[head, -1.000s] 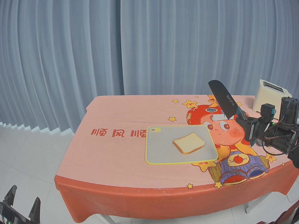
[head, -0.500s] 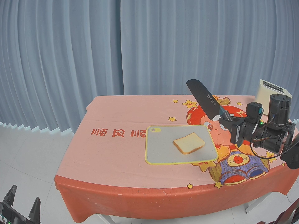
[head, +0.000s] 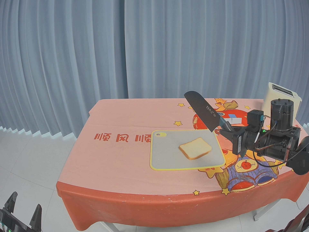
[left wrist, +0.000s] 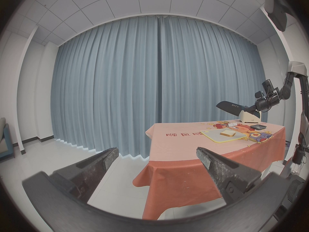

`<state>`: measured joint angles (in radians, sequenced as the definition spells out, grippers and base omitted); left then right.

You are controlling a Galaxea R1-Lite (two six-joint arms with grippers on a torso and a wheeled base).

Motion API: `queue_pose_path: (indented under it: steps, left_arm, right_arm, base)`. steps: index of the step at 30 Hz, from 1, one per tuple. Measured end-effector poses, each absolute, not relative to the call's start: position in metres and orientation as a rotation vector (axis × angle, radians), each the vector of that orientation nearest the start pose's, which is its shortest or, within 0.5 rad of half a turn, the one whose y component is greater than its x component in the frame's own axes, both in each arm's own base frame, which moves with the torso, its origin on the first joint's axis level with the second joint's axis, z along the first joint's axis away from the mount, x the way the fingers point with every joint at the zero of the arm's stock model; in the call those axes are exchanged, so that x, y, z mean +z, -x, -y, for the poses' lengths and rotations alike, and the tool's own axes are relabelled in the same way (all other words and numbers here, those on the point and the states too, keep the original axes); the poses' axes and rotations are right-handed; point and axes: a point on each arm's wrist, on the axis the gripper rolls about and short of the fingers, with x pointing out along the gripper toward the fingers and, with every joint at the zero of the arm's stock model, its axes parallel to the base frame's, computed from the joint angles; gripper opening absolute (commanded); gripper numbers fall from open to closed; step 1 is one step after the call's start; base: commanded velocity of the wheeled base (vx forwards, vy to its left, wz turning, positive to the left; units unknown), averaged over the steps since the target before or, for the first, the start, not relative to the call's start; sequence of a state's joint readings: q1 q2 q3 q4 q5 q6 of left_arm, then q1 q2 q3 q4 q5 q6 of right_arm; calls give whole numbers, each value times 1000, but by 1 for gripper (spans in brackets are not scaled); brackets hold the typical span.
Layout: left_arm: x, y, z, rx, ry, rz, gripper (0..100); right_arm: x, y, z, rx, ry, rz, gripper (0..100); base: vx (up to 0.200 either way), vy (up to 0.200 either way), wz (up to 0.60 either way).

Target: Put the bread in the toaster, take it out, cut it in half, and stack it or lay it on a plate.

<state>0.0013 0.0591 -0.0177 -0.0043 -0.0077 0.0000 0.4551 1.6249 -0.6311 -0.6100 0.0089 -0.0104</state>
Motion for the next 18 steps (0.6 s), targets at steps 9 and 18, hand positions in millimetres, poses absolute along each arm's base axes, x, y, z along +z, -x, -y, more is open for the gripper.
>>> queue_pose_path:
  steps: [9, 18]
  left_arm:
    - [82, 19, 0, -2, 2, -36, 100]
    - [82, 19, 0, 1, 3, -36, 100]
  right_arm:
    - [148, -239, -123, 479, 107, -407, 0]
    - [141, -233, -126, 497, 118, -433, 0]
  base:
    - [0, 0, 0]
    - [0, 0, 0]
